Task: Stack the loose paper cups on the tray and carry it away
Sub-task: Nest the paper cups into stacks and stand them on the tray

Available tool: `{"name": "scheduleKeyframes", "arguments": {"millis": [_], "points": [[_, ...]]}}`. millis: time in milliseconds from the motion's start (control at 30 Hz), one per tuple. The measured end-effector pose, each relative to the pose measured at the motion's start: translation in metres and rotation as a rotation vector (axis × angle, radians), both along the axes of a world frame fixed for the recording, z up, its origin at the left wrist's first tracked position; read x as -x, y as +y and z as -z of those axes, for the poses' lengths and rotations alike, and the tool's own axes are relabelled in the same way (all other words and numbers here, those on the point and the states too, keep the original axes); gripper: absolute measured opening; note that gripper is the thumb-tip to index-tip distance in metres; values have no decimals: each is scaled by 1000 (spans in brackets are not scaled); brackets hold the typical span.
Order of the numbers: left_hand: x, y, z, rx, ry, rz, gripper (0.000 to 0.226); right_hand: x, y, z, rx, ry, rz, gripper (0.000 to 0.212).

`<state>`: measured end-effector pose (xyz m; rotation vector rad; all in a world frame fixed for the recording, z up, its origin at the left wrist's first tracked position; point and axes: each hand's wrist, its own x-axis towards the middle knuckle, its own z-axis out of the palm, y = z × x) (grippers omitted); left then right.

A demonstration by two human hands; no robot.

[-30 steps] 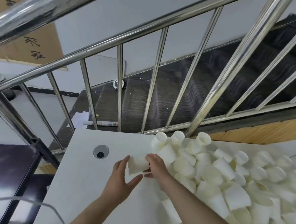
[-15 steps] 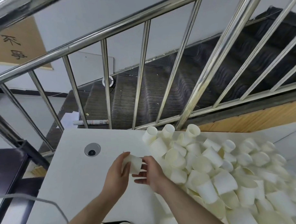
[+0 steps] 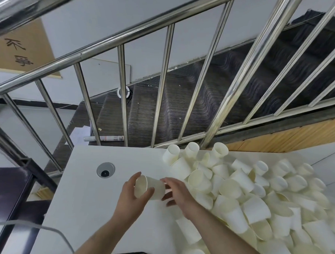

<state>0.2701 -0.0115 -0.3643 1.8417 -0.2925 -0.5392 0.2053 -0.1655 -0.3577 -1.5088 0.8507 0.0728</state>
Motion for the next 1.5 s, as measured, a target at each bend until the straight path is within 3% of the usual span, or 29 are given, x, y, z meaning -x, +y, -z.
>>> {"name": "scheduleKeyframes", "arguments": {"millis": [133,200,267,367,567,1200,1500], "points": [[-4,4,1,-231,-265,98,70,10,-42,4,1004,108,-154,38],[-4,6,3,-357,-368,196,74,14,-58,2,1208,286,-309,53],[-3,7,5,-425,-404,257,75,14,-70,3,1281,442,-411,64],[-3,6,8,-462,-437,290,75,10,-78,11,1285,541,-480,70],[-6,4,10,-493,-433,314,74,6,-84,18,1251,624,-541,53],[7,10,13,-462,-370,326,75,25,-72,7,1209,530,-479,61],[12,12,2,-458,-469,377,74,30,-42,-23,1226,363,-398,66]]}}
